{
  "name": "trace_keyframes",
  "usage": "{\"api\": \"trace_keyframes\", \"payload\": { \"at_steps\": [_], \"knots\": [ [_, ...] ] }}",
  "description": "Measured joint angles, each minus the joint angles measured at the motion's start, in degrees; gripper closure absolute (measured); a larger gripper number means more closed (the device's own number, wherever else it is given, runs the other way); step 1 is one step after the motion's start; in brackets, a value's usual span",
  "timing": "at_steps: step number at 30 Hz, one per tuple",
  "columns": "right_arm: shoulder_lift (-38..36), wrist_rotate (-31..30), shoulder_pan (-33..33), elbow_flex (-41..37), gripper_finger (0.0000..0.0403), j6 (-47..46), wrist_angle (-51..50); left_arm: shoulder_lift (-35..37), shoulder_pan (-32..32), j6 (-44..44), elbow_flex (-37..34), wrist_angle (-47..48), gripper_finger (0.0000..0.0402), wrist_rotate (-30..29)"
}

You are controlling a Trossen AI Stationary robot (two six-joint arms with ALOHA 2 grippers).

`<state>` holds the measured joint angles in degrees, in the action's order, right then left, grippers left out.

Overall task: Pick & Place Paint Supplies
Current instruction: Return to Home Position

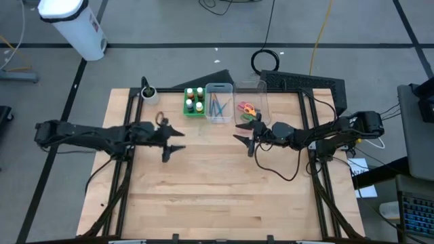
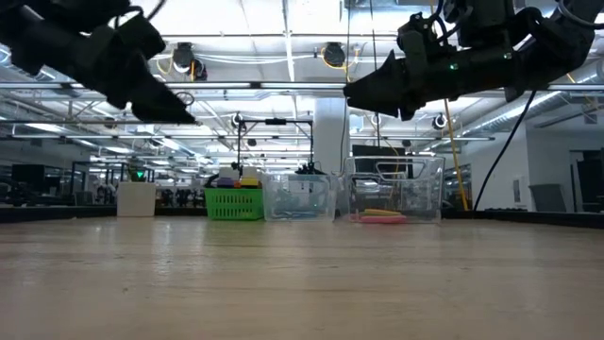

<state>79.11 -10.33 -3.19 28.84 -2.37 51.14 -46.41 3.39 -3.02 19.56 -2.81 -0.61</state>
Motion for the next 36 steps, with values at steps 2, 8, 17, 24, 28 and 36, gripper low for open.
{"api": "trace_keyframes", "payload": {
  "at_steps": [2, 8, 17, 24, 28, 36],
  "knots": [
    [0.0, 0.0, 0.2, 0.0, 0.0205, 0.0, -0.4, 4.3, 1.1, 0.2, -1.5, -0.4, 0.0137, -1.7],
    [0.0, 0.0, 0.3, 0.0, 0.0206, 0.0, -0.2, 18.7, 3.8, 3.0, -5.0, 0.4, 0.0137, -3.1],
    [-4.0, 0.1, 0.3, 0.0, 0.0206, -1.6, -5.1, 32.5, 5.3, 2.9, -13.0, -1.7, 0.0137, -7.2],
    [-19.3, 0.0, 0.3, 0.0, 0.0206, -1.5, -22.9, 37.6, 5.3, 0.3, -17.6, -2.1, 0.0137, -8.3],
    [-28.4, 0.0, 0.3, 0.0, 0.0206, -1.5, -29.7, 38.3, 5.3, 0.1, -18.0, -2.1, 0.0137, -8.5],
    [-44.0, -0.1, 0.3, 0.0, 0.0206, 1.5, -45.5, 38.1, 5.3, 0.2, -18.0, -2.2, 0.0137, -8.5]
  ]
}}
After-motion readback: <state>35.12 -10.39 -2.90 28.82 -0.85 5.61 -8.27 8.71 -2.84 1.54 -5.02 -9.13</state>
